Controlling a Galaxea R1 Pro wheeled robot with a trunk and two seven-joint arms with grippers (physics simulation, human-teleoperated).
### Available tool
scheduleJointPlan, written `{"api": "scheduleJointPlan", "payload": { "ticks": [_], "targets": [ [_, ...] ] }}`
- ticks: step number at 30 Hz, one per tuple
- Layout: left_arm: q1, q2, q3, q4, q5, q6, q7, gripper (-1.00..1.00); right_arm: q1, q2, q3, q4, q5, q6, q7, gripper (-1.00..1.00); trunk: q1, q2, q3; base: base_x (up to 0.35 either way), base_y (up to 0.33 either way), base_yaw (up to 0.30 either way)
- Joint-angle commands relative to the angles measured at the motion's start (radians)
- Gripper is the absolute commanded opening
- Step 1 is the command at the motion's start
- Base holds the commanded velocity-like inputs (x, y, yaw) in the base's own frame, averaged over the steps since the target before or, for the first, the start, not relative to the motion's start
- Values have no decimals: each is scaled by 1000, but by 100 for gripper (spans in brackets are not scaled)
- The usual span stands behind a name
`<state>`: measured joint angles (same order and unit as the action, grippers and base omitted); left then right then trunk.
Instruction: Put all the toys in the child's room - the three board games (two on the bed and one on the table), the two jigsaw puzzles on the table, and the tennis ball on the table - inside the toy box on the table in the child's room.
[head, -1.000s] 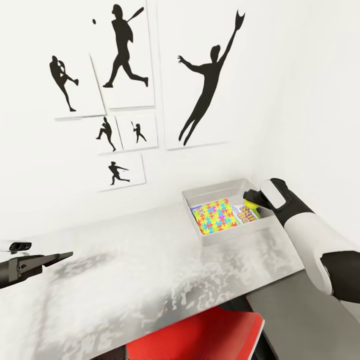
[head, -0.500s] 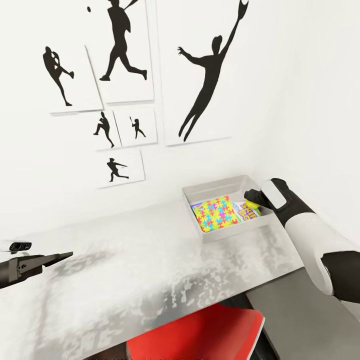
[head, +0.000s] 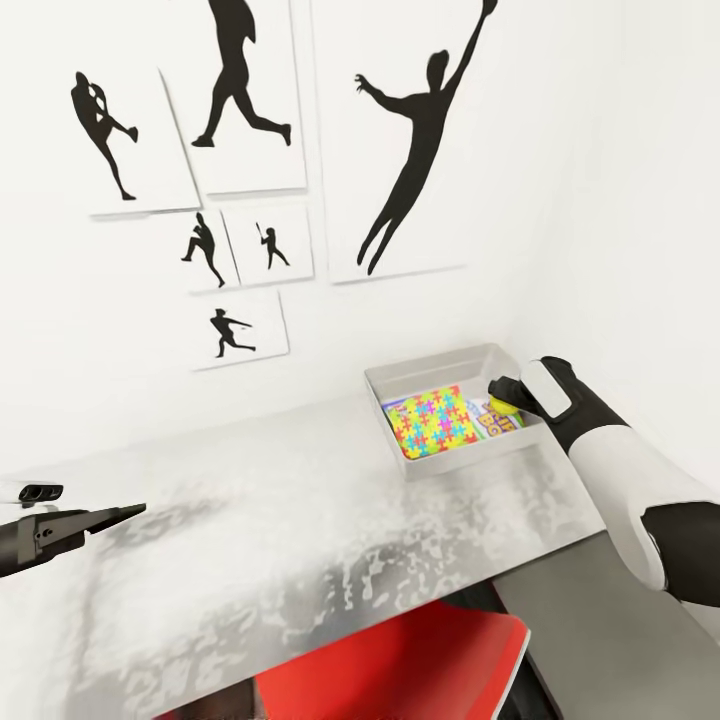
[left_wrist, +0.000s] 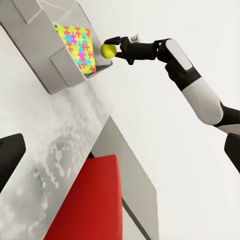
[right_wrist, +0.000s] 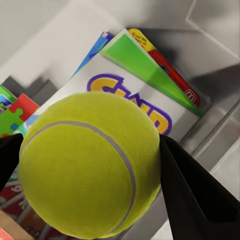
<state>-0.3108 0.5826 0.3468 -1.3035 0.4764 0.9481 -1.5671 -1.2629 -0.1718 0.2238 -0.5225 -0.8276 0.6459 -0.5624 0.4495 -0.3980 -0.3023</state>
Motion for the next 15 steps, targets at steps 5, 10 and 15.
{"api": "scheduleJointPlan", "payload": {
  "ticks": [5, 10, 15],
  "targets": [
    [-1, 1, 0, 0, -1, 11, -4, 100, -1, -5, 9, -4, -13, 0, -10, -100, 1, -2, -10, 0, 0, 0],
    [-1, 0, 0, 0, -1, 11, -4, 100, -1, -6, 9, -7, -13, 0, -11, -100, 1, -2, -18, 0, 0, 0],
    [-1, 1, 0, 0, 0, 11, -4, 100, -1, -8, 9, -8, -13, 0, -11, -100, 1, -2, -27, 0, 0, 0]
  ]
}}
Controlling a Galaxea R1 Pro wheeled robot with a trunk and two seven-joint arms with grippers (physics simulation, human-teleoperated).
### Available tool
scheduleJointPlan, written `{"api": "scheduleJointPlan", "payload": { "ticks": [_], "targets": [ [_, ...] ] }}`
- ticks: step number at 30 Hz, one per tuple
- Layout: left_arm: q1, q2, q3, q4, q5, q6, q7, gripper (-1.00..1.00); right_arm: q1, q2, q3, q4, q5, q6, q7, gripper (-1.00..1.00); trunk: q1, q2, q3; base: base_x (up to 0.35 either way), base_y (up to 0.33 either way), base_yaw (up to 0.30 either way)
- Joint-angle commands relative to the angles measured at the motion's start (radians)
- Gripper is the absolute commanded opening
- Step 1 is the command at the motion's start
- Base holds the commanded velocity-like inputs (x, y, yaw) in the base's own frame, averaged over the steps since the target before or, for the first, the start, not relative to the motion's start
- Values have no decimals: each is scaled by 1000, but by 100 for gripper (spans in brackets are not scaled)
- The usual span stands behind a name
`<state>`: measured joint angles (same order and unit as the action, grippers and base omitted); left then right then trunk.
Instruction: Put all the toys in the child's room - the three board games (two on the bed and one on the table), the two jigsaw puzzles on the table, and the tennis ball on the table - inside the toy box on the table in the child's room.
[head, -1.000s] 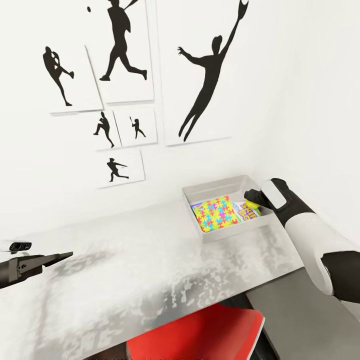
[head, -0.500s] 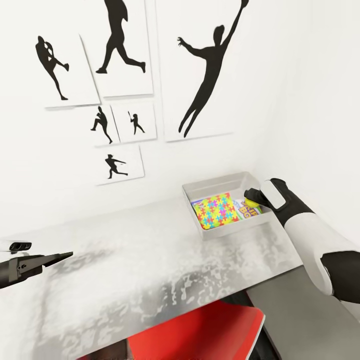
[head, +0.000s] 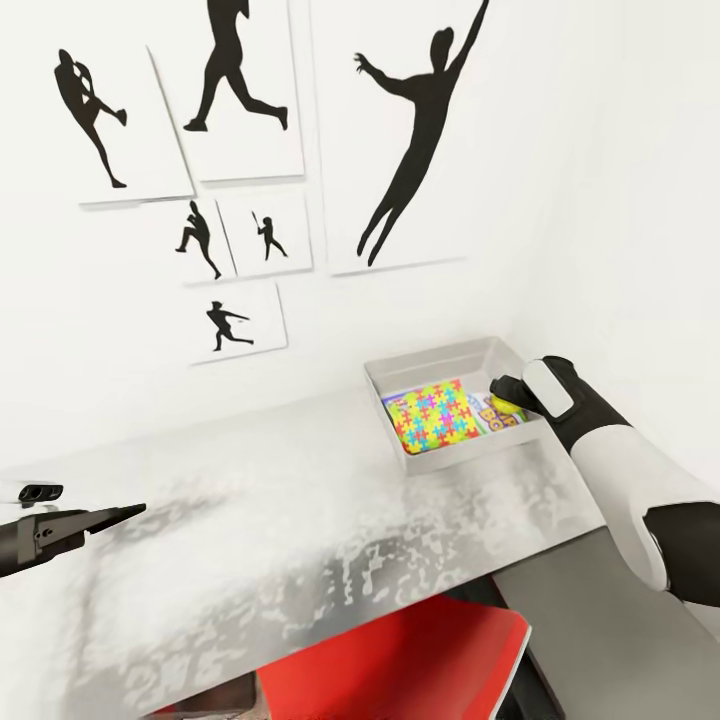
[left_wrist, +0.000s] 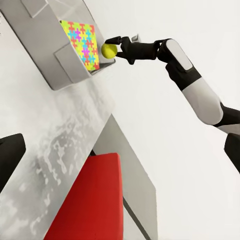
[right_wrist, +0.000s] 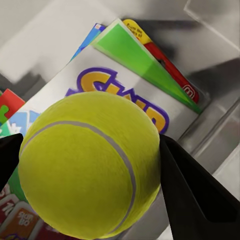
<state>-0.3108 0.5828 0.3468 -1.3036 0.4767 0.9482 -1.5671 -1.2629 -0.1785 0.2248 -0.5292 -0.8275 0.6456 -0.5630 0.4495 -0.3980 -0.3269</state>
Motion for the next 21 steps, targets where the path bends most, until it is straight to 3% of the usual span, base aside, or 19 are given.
{"api": "scheduleJointPlan", "payload": {
  "ticks": [1, 21],
  "targets": [
    [-1, 0, 0, 0, 0, 11, -4, 100, -1, -2, 8, -2, -13, 0, -10, -100, 1, -2, -4, 0, 0, 0],
    [-1, 0, 0, 0, -1, 11, -4, 100, -1, -9, 6, -8, -15, 2, -10, -100, 1, -2, -34, 0, 0, 0]
  ]
}}
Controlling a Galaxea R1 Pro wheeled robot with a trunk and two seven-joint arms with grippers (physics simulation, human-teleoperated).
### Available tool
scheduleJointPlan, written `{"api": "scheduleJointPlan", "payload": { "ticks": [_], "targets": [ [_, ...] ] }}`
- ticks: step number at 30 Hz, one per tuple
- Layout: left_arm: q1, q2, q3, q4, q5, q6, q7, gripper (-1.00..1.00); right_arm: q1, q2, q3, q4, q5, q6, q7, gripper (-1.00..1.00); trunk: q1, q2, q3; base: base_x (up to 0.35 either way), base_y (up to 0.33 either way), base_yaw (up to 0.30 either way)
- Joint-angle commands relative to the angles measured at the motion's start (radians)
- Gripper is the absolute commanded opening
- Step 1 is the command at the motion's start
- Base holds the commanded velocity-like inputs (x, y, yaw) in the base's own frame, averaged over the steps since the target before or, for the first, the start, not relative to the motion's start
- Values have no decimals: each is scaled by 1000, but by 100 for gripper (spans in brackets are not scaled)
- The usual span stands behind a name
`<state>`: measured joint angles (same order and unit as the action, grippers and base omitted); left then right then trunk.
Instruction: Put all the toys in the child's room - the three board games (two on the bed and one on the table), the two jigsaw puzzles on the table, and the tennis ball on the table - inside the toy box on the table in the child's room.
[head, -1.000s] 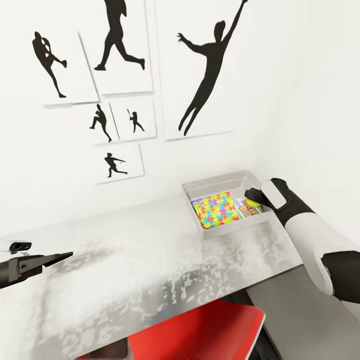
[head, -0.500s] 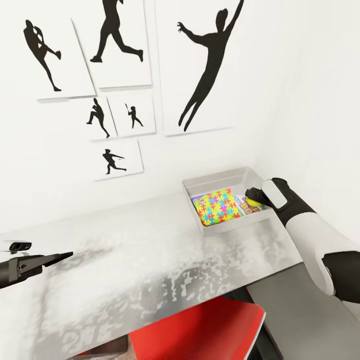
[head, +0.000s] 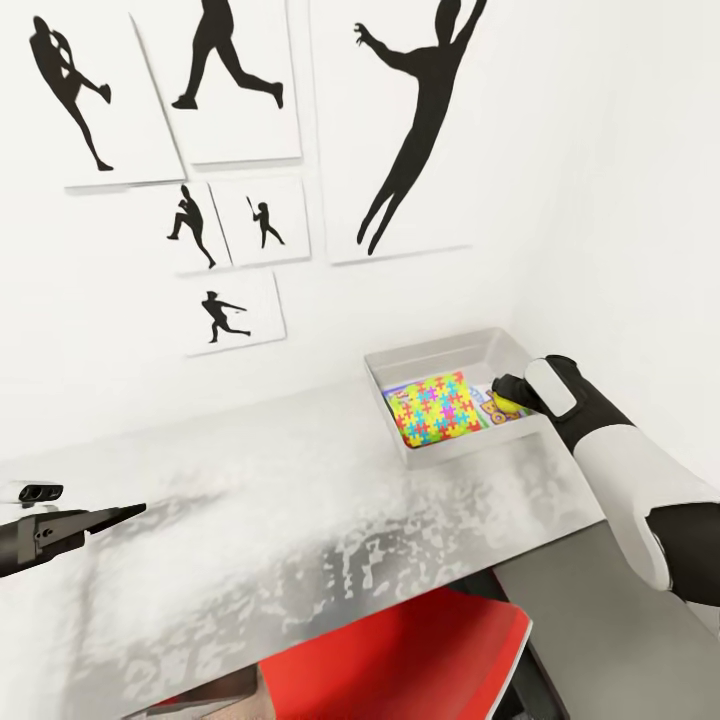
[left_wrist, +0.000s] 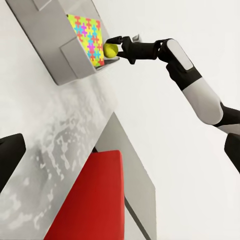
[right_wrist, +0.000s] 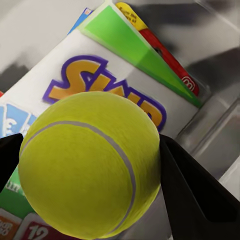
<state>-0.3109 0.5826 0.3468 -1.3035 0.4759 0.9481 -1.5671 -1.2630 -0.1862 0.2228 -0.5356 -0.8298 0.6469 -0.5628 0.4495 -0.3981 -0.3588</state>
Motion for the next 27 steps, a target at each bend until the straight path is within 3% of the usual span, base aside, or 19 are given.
{"api": "scheduleJointPlan", "payload": {
  "ticks": [1, 10, 11, 27],
  "targets": [
    [-1, 0, 0, 0, 0, 11, -4, 100, -1, 0, 8, -1, -13, 1, -10, -100, 1, -2, -2, 0, 0, 0],
    [-1, 0, 0, 0, -1, 11, -4, 100, -12, 0, 6, -1, -14, 10, -8, -100, 1, -2, -3, 0, 0, 0],
    [-1, 0, 0, 0, -1, 11, -4, 100, -13, 0, 6, -1, -14, 10, -8, 100, 1, -2, -3, 0, 0, 0],
    [-1, 0, 0, 0, -1, 10, -4, 100, -15, -1, 5, -2, -15, 10, -8, 100, 1, -2, -3, 0, 0, 0]
  ]
}}
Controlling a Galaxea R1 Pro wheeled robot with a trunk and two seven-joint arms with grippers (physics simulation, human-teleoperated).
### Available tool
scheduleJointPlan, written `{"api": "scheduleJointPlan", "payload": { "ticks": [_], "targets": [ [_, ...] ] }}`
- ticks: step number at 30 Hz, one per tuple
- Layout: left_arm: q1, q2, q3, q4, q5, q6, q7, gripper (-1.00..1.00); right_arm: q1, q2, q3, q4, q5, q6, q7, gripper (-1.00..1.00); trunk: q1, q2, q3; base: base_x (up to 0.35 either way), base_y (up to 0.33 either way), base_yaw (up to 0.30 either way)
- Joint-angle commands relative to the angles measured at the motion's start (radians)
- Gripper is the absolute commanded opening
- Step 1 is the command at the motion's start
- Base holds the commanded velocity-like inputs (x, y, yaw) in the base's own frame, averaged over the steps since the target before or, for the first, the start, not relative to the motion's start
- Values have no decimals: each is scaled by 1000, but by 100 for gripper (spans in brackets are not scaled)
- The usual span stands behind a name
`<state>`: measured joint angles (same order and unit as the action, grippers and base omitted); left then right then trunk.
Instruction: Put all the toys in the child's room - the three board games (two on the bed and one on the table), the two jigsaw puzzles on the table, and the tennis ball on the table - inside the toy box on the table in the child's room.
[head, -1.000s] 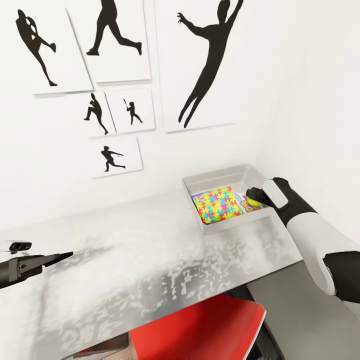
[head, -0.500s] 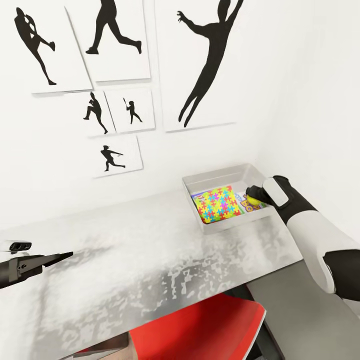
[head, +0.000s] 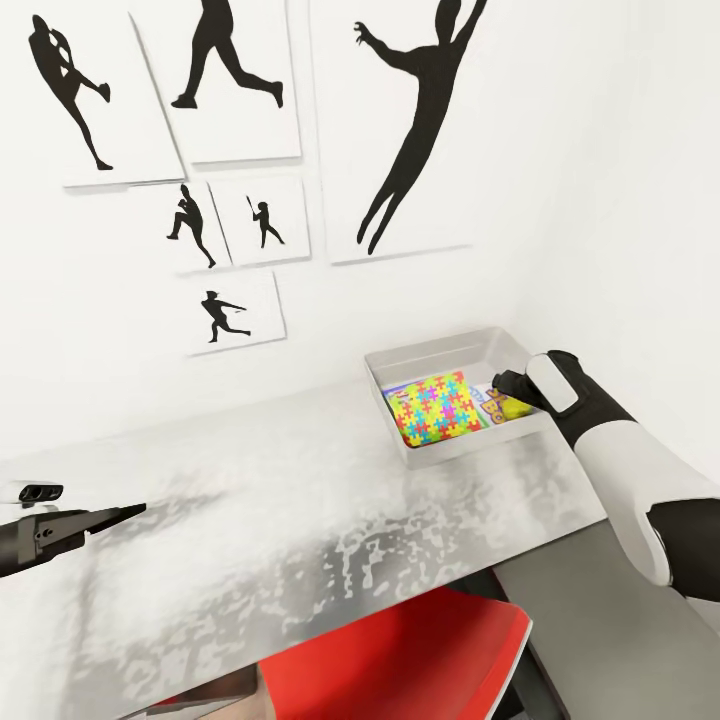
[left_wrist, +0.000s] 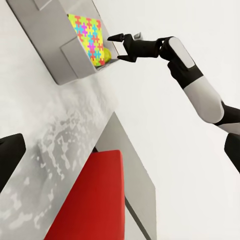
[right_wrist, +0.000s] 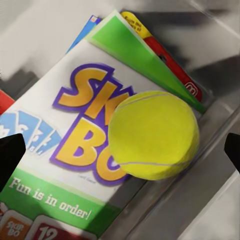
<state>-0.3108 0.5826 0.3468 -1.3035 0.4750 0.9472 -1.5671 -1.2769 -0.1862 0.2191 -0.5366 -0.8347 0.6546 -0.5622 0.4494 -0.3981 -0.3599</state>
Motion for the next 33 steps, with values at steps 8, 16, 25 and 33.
{"api": "scheduleJointPlan", "payload": {
  "ticks": [8, 16, 25, 33],
  "targets": [
    [-1, 0, 0, 0, -1, 10, -4, 100, -1, -2, 7, -2, -10, 1, -10, 100, 1, -2, -2, 0, 0, 0],
    [-1, 0, 0, 0, -1, 10, -4, 100, 10, -4, -2, -157, -21, 51, -13, 100, 1, -2, -1, 0, 0, 0],
    [-1, 0, 0, 0, 0, 8, -4, 100, 91, 0, -223, -478, -42, 335, -12, 100, 1, -2, 12, 0, 0, 0],
    [-1, -1, -2, 0, 2, 4, -4, 100, 320, -8, -366, -757, -312, 393, -12, 100, 1, -2, 25, 0, 0, 0]
  ]
}}
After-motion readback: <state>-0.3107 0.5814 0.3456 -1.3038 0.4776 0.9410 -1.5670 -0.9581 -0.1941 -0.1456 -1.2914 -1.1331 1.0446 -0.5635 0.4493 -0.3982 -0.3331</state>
